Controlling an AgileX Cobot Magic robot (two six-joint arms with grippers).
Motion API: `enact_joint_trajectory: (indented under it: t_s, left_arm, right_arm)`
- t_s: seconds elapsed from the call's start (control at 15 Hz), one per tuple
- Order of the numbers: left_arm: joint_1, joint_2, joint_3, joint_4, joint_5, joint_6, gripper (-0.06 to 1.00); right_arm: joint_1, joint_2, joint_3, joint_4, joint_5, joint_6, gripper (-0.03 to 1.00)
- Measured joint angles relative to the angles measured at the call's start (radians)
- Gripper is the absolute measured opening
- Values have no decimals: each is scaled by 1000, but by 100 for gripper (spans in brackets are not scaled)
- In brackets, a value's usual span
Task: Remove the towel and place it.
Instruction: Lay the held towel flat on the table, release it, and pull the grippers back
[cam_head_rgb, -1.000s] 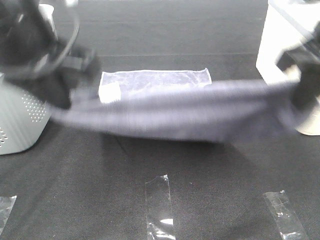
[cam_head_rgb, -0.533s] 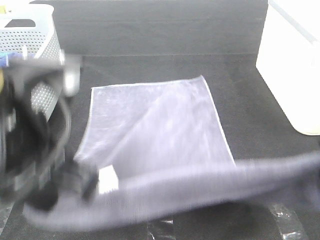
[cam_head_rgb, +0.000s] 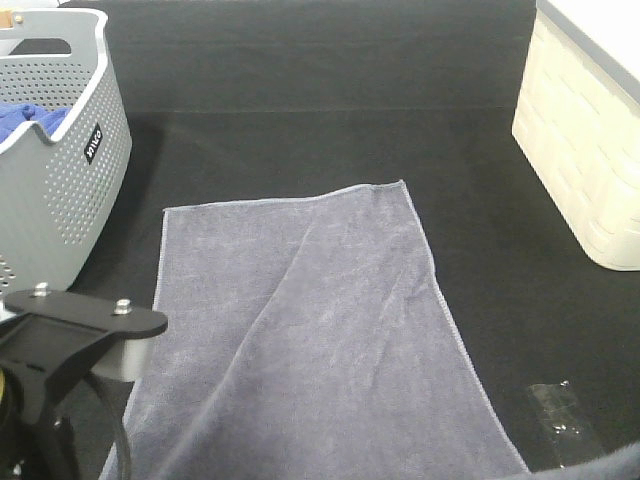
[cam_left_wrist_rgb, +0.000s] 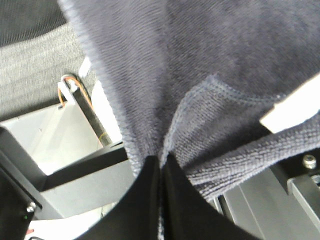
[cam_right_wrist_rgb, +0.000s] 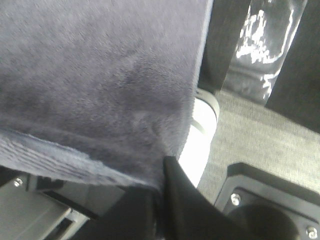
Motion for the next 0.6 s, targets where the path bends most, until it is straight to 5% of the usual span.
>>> enact_joint_trajectory:
  t_s: [0.07,0.13,0.33,0.6]
  left_arm:
    - [-2,0,4,0,1,-24,1]
    - [-2,0,9,0,6,-44,9]
    - [-2,0,10,0,12,-49,63]
    - [-2,0,10,39,13,-48,75]
  right_arm:
    - [0,0,12,-3,0,0,9]
    - [0,0,19,-9,0,1,27]
    - [0,0,20,-16,0,2,67]
    - [0,0,8,-36,0,2,76]
